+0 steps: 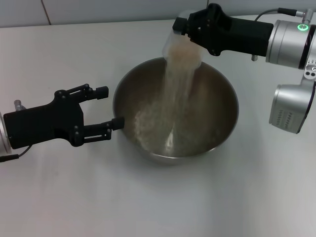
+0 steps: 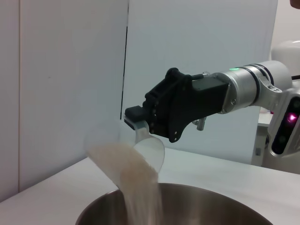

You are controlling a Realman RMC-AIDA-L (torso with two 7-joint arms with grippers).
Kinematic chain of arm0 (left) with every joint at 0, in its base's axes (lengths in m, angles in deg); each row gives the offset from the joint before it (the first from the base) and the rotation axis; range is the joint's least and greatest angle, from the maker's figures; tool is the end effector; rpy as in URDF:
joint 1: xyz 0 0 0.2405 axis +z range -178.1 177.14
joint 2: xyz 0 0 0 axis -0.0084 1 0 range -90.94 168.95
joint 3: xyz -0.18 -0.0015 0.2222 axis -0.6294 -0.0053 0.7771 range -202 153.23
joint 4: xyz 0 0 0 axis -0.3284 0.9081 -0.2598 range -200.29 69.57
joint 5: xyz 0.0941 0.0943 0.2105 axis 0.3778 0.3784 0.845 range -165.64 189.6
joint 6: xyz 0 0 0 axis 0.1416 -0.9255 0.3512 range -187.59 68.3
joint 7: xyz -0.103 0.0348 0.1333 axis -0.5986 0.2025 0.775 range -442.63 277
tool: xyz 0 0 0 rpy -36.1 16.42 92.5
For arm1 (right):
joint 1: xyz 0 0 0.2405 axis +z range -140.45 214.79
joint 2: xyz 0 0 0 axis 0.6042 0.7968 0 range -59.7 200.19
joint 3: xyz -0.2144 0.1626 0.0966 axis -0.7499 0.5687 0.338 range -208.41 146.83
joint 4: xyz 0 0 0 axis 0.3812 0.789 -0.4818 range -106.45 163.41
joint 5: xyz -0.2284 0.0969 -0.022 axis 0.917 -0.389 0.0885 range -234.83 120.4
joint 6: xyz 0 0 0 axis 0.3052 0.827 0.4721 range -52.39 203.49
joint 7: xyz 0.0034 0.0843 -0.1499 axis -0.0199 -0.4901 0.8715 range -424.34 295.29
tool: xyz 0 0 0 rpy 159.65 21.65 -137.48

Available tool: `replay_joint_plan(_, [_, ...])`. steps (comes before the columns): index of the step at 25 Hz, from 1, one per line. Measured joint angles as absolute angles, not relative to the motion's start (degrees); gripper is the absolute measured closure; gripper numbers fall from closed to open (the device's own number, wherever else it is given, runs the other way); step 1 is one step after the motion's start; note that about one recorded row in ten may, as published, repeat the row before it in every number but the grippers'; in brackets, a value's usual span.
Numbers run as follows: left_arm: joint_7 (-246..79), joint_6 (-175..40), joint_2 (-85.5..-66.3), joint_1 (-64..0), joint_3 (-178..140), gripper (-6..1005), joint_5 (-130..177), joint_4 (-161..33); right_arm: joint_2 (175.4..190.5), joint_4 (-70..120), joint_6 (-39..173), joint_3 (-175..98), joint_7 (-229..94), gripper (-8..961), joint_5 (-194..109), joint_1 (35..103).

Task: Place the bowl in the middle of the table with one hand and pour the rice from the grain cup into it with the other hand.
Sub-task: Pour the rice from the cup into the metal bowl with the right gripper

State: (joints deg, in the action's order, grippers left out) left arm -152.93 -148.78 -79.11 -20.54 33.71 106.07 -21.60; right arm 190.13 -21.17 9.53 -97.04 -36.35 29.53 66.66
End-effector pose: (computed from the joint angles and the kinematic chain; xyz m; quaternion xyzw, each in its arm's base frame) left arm -0.2895 0.3516 -0.0354 -0.9393 -0.1215 -0.2866 0.1441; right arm 0.2045 0.4500 -0.0390 -0.6440 -0.6655 -0.0248 0.3764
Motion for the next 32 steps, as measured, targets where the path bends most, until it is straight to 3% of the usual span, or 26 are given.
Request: replay_joint_plan(32, [-152.7, -149.0, -79.12, -20.2, 32.9, 172, 106.3, -21.1, 190.13, -21.1, 10.5, -100.3, -21.9, 943, 22.7, 65.2])
